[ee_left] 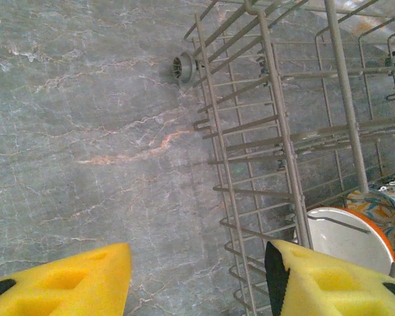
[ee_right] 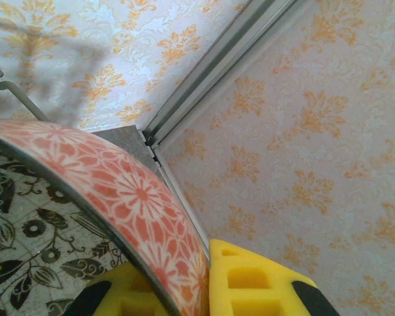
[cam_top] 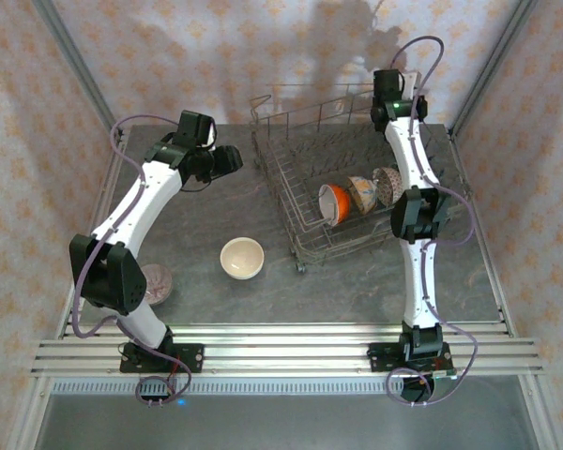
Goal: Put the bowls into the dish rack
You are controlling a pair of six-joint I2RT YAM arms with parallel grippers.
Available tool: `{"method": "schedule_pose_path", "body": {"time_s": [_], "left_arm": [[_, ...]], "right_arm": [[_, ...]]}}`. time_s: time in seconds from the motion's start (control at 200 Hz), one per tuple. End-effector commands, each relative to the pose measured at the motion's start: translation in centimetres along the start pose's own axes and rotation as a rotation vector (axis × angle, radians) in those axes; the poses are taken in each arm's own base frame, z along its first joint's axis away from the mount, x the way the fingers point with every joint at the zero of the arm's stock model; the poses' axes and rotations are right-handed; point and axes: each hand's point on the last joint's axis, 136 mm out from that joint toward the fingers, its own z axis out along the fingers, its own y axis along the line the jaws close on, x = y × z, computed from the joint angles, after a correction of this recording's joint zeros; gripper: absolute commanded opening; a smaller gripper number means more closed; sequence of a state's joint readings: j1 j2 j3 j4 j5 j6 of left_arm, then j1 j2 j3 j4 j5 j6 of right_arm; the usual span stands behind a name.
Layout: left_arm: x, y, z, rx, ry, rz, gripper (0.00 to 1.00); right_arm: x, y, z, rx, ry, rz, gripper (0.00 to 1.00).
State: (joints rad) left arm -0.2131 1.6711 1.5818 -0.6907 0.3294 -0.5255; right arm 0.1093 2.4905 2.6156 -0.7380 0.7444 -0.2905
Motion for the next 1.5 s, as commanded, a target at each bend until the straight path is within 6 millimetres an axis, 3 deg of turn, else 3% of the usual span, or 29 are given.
{"method": "schedule_pose_path", "body": {"time_s": [0.0,0.32,0.806,0.936,1.106,1.366,1.497], "left_arm": [[-0.8,-0.1,-0.1,0.004,-0.006,-0.017,0.56],[-0.7,0.1,0.0,-0.006,-0.003,-0.023,0.56],[-0.1,0.5,0.1,-0.009,0.005,-0.052,0.56],[0.1,0.5,0.2,-0.009,0.011,-0.051,0.56],[0.2,0.6,0.2,-0.012,0.018,-0.05,0.56],[0.5,0.8,0.1,-0.023,0.031,-0.042,0.56],[0.8,1.0,0.0,-0.029,0.038,-0.042,0.56]], "right_arm": [[-1.2,0.5,0.0,0.008,-0.047,0.044,0.0],[0.3,2.6,0.9,-0.011,-0.021,0.015,0.0],[1.6,6.3,-0.5,-0.054,-0.021,-0.089,0.0],[2.0,6.9,-0.5,-0.049,-0.019,-0.116,0.11],[2.6,7.7,-0.9,-0.067,-0.009,-0.153,0.35],[3.2,9.2,-2.4,-0.173,0.018,-0.163,0.5],[3.2,8.8,-2.9,-0.192,0.031,-0.157,0.61]]}}
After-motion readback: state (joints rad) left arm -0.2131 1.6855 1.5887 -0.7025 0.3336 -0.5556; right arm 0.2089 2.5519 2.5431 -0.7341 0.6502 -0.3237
